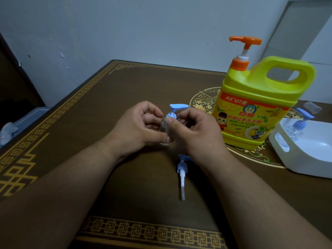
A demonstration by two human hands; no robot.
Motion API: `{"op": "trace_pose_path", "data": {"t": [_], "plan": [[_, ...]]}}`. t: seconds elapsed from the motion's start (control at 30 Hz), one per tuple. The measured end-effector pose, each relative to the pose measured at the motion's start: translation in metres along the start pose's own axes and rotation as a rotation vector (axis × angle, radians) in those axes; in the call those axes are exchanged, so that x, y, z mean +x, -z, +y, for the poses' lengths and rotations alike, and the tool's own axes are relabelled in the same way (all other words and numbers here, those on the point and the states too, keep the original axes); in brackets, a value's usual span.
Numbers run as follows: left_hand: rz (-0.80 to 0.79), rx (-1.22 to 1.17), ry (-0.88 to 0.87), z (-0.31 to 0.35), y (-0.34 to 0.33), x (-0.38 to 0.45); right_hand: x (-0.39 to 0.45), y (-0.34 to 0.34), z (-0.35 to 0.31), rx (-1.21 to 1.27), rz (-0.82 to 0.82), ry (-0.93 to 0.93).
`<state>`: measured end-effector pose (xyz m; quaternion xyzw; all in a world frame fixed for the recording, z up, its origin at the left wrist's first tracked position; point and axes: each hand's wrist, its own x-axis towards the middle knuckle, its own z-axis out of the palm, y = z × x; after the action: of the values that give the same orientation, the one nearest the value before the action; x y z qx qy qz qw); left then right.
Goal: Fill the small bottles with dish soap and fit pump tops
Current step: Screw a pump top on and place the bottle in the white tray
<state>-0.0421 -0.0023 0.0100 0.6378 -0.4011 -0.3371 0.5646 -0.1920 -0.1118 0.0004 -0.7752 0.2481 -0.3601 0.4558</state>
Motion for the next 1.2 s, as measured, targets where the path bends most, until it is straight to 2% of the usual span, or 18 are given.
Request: {"op": "trace_pose_path", "data": {"t": [0.3, 0.4, 0.6, 0.77, 0.97, 1.2], "plan": [[-0.009, -0.028, 0.014, 0.002, 0.000, -0.001, 0.000, 0.003, -0.001, 0.046, -0.052, -0.046], [-0.018, -0.007, 0.009, 0.002, 0.000, -0.002, 0.001, 0.004, -0.002, -0.053, -0.018, 0.017], [-0.018, -0.005, 0.007, 0.003, -0.003, -0.004, 0.000, 0.000, -0.001, -0.051, 0.021, 0.021], [0.049, 0.031, -0.022, 0.003, -0.004, -0.002, -0.002, 0.000, -0.003, -0.040, 0.023, -0.011], [-0.038, 0.019, 0.025, 0.005, -0.002, -0.002, 0.000, 0.007, -0.007, -0.060, -0.045, 0.009], [0.035, 0.054, -0.060, 0.005, -0.006, -0.005, -0.001, 0.006, -0.009, -0.116, 0.041, 0.050]]}}
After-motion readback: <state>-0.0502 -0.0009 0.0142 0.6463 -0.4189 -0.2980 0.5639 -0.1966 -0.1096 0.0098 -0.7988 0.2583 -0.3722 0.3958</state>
